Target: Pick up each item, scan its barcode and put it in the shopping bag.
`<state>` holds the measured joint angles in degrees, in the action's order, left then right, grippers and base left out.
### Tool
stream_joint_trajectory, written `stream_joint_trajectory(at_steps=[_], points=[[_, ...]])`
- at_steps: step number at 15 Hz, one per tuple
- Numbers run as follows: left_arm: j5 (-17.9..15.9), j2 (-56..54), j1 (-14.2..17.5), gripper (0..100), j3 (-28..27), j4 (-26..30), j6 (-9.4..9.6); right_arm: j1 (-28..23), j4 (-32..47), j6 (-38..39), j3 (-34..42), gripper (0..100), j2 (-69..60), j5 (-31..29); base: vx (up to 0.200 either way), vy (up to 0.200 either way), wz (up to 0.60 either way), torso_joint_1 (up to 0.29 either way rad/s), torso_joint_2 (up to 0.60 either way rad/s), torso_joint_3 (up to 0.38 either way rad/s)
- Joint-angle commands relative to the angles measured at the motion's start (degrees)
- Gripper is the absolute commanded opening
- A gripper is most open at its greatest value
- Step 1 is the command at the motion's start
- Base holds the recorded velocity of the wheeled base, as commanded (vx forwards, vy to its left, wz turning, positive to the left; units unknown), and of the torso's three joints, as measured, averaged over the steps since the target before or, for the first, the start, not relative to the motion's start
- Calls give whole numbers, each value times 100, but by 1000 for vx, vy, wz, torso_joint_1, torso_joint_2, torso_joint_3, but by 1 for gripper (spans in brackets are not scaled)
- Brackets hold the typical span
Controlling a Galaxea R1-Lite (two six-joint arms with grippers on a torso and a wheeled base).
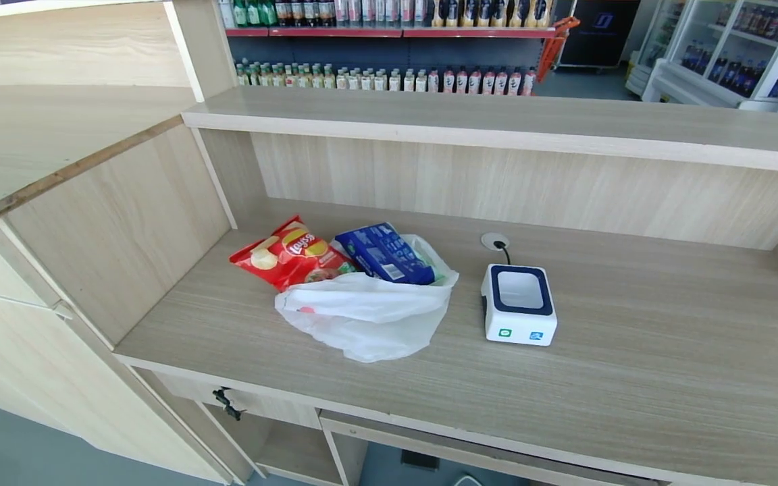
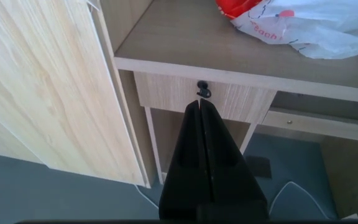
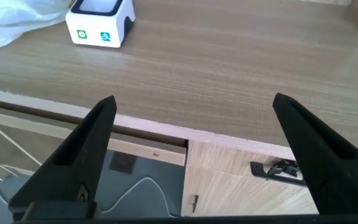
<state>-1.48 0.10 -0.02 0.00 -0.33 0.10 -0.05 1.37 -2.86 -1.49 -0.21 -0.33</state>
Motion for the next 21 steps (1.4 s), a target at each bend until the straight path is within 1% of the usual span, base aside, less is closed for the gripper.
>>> stream_joint_trajectory(at_steps=[1, 3, 6, 8, 10, 16, 17, 19, 20, 21], points=[[7, 8, -6, 0, 0, -2, -1, -4, -5, 119, 8, 100, 21, -64, 0, 0, 0, 0, 0, 0], [-2, -1, -6, 0, 0, -2, -1, -4, -13, 260, 17, 100, 21, -828, 0, 0, 0, 0, 0, 0], [-2, 8, -6, 0, 0, -2, -1, -4, -22, 243, 26, 100, 21, -934, 0, 0, 0, 0, 0, 0], [-2, 8, -6, 0, 0, -2, -1, -4, -101, 436, 52, 100, 21, -951, 0, 0, 0, 0, 0, 0], [7, 8, -6, 0, 0, -2, -1, -4, -251, 691, 114, 100, 21, -925, 0, 0, 0, 0, 0, 0], [-2, -1, -6, 0, 0, -2, -1, -4, -260, 761, 114, 100, 21, -925, 0, 0, 0, 0, 0, 0], [7, 8, -6, 0, 0, -2, -1, -4, -251, 664, 105, 100, 21, -802, 0, 0, 0, 0, 0, 0], [-2, 8, -6, 0, 0, -2, -1, -4, -137, -144, 149, 100, 30, -160, 0, 0, 0, 0, 0, 0], [-2, -1, -6, 0, 0, -2, -1, -4, -128, -223, 149, 100, 30, -37, 0, 0, 0, 0, 0, 0], [-2, 8, -6, 0, 0, -2, -1, -4, -128, -162, 149, 100, 21, -37, 0, 0, 0, 0, 0, 0]])
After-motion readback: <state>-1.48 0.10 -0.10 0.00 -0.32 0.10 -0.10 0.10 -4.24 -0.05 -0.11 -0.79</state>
